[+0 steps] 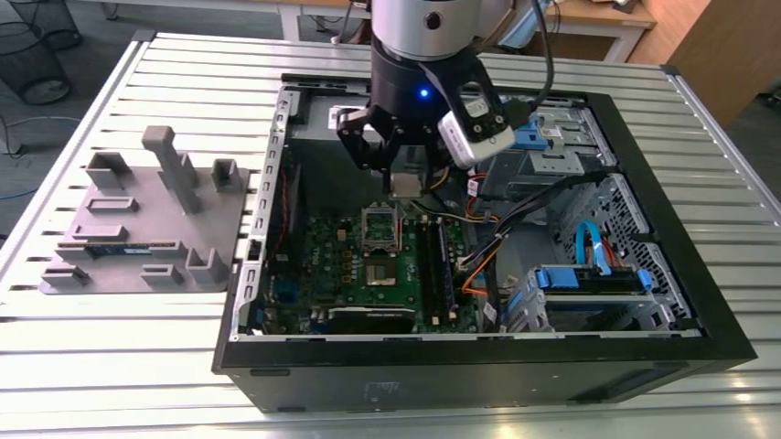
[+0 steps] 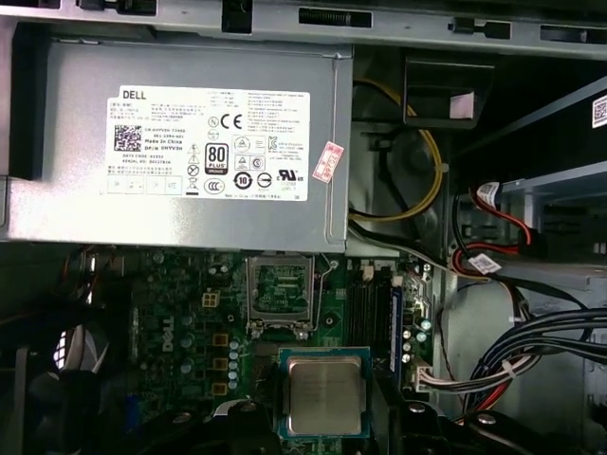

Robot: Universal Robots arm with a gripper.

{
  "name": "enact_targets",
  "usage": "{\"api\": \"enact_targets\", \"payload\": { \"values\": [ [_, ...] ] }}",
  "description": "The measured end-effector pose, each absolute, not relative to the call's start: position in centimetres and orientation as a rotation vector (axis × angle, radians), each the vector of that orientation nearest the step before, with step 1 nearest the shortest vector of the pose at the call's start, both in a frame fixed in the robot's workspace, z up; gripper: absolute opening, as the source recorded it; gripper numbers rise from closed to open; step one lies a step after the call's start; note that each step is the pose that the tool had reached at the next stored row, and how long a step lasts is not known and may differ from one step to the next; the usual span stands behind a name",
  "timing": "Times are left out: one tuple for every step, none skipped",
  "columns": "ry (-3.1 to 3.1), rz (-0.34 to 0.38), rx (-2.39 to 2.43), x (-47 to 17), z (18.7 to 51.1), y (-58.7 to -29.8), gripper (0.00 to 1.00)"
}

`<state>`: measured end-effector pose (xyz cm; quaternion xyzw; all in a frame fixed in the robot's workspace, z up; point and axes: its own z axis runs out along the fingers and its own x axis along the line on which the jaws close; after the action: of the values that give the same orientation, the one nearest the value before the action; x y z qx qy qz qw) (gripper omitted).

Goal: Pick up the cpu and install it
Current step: 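Pick up the cpu and move it towards the insertion slot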

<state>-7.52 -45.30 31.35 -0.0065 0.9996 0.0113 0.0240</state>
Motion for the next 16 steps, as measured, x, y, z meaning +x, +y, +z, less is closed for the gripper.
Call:
{"api": "enact_targets", "payload": {
  "values": [
    [3.093,0.035,-0.020,-7.5,31.3,-45.4,0.47],
    [3.093,0.034,-0.020,-7.6,31.2,-45.4,0.47],
    [3.093,0.035,-0.020,-7.6,31.0,-45.5,0.47],
    [3.093,0.035,-0.020,-7.7,30.9,-45.6,0.47],
    [3.093,0.035,-0.020,-7.7,30.8,-45.7,0.47],
    [3.093,0.035,-0.020,-7.7,30.7,-45.8,0.47],
    [3.093,0.035,-0.020,-7.7,30.6,-45.9,0.47],
    [3.093,0.035,-0.020,-7.8,30.4,-46.0,0.47],
    [3.093,0.035,-0.020,-7.8,30.3,-46.1,0.47],
    [3.093,0.035,-0.020,-7.8,30.2,-46.2,0.47],
    [3.093,0.035,-0.020,-7.9,30.0,-46.3,0.47],
    [3.093,0.035,-0.020,-7.9,29.9,-46.4,0.47],
    [3.093,0.035,-0.020,-8.0,29.8,-46.5,0.47],
    [3.093,0.035,-0.020,-8.0,29.6,-46.6,0.47],
    [3.093,0.035,-0.020,-8.1,29.5,-46.6,0.47],
    [3.093,0.035,-0.020,-8.1,29.4,-46.7,0.47]
  ]
}}
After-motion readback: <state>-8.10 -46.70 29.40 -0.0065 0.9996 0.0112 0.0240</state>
